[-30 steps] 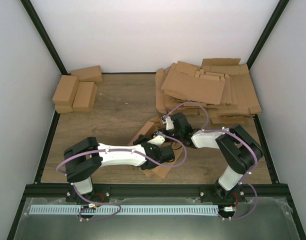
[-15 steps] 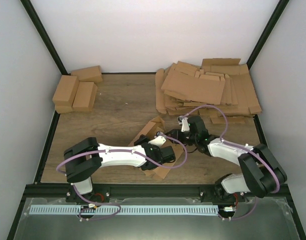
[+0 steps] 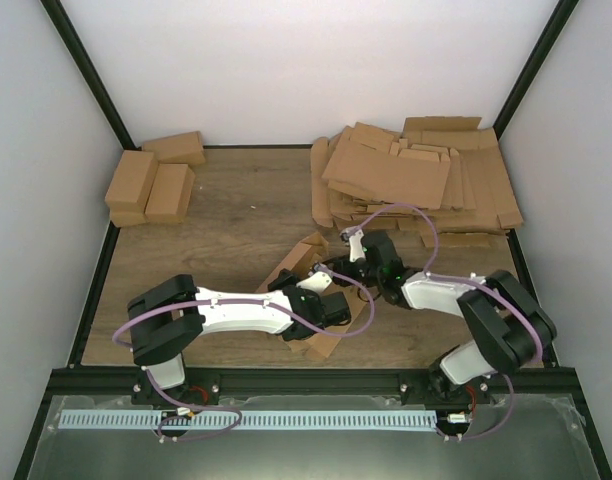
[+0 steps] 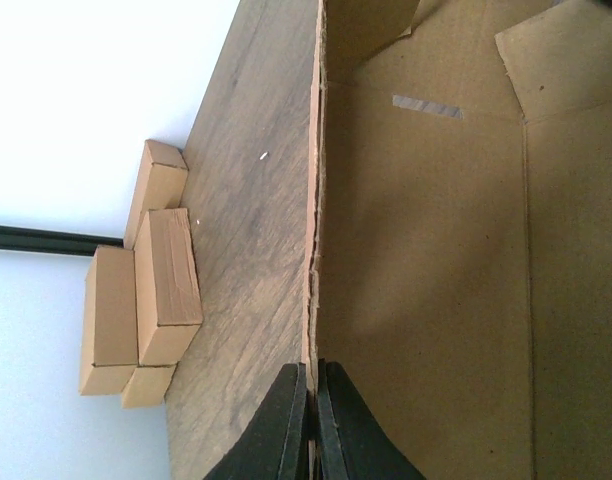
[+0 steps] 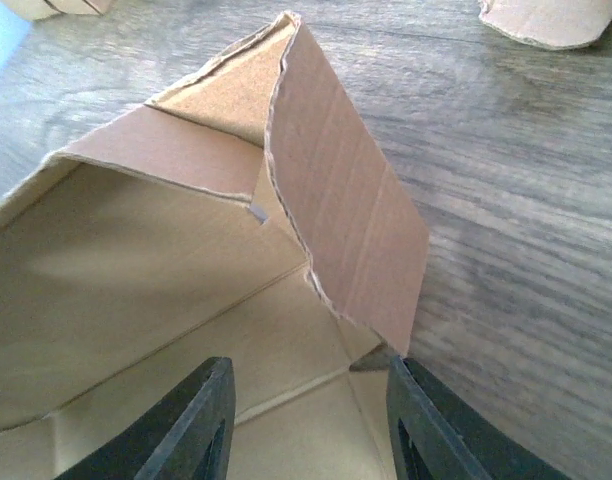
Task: Fold the paper box
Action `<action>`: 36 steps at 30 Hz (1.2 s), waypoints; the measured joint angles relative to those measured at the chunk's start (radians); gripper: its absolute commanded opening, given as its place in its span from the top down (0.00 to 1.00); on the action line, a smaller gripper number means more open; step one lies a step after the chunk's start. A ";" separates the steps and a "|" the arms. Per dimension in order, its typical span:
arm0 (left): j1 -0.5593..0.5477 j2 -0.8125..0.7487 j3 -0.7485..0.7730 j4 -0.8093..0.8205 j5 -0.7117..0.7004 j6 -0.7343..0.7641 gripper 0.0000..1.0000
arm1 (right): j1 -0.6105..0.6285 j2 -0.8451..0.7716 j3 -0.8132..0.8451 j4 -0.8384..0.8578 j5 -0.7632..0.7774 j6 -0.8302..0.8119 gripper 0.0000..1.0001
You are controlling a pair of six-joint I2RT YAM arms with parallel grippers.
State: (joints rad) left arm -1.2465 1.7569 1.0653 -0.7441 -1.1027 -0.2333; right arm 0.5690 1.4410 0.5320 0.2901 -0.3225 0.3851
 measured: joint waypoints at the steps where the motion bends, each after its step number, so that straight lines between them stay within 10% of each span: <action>1: 0.000 0.000 0.000 0.000 0.000 0.000 0.96 | 0.018 0.027 0.011 0.011 0.029 -0.011 0.61; 22: 0.000 0.000 0.000 0.002 -0.008 -0.002 0.96 | 0.089 0.152 0.088 0.098 0.354 -0.066 0.99; 36: 0.005 -0.011 0.000 0.005 -0.021 -0.008 0.96 | 0.113 0.013 0.144 -0.148 0.353 -0.007 0.99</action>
State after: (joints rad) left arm -1.2411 1.7454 1.0653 -0.7391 -1.1240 -0.2417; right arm 0.6819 1.4536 0.6762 0.1425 0.0303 0.3779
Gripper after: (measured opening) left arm 0.040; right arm 0.014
